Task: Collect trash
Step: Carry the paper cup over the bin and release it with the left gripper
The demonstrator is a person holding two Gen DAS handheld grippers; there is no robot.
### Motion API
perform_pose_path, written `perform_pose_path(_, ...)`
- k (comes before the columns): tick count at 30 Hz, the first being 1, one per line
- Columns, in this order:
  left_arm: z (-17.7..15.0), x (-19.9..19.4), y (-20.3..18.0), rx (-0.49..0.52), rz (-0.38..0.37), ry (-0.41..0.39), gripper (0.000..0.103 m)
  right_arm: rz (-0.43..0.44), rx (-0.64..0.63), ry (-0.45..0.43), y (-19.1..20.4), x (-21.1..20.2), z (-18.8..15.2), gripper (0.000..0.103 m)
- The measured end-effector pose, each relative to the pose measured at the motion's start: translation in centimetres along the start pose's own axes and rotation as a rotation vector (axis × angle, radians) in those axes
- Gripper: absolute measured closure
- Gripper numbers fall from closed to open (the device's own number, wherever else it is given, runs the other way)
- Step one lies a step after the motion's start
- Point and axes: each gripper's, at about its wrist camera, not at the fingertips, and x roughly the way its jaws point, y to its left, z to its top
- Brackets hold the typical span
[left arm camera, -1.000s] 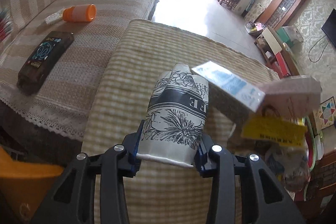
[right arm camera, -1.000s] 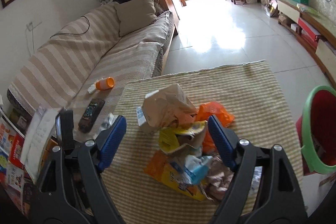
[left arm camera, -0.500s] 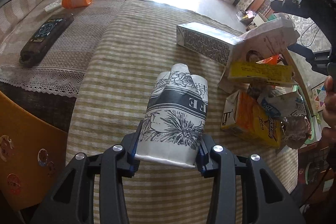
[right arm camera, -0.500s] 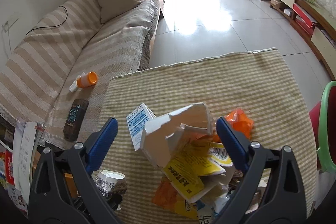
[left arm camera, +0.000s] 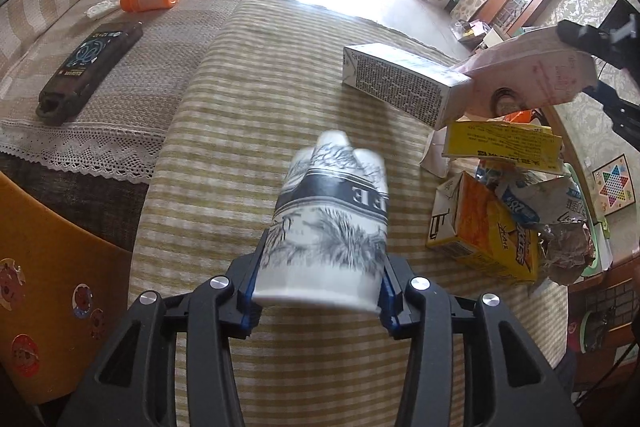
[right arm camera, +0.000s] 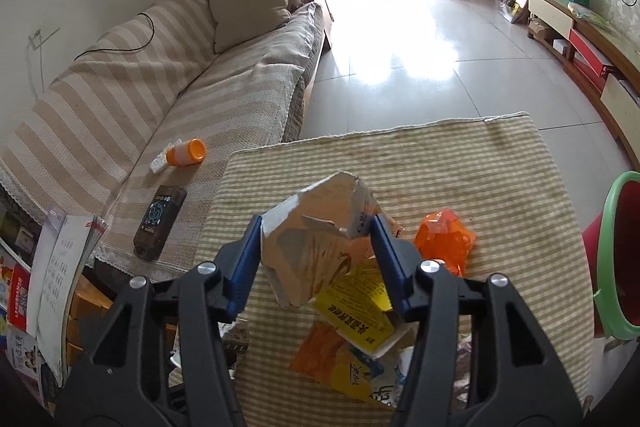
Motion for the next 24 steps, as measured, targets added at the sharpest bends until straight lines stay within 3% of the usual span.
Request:
perform_pose_path(5,0.2,0.0,0.1,0.0,0.004,-0.015,0.048,0.019,-0.024,-0.05,0.4,-3.2,-0.4,0.05)
perform_pose_path(8,0.4,0.6,0.2,-0.002,0.01,-0.002,0.047,0.026,-0.026,-0.076,0.3,-5.0,-0.8,0.05)
perform_pose_path(13,0.4,0.5,0.5,-0.024,-0.006,0.002,0.058,0.03,-0.015,-0.125,-0.3,-8.1,-1.6,0.05)
perform_pose_path(24,0.9,-4.9,-3.6,0.045,-0.03,-0.125,0.059,-0.025,-0.027,-0.21,-2.4,-13.0,-3.6,0.05)
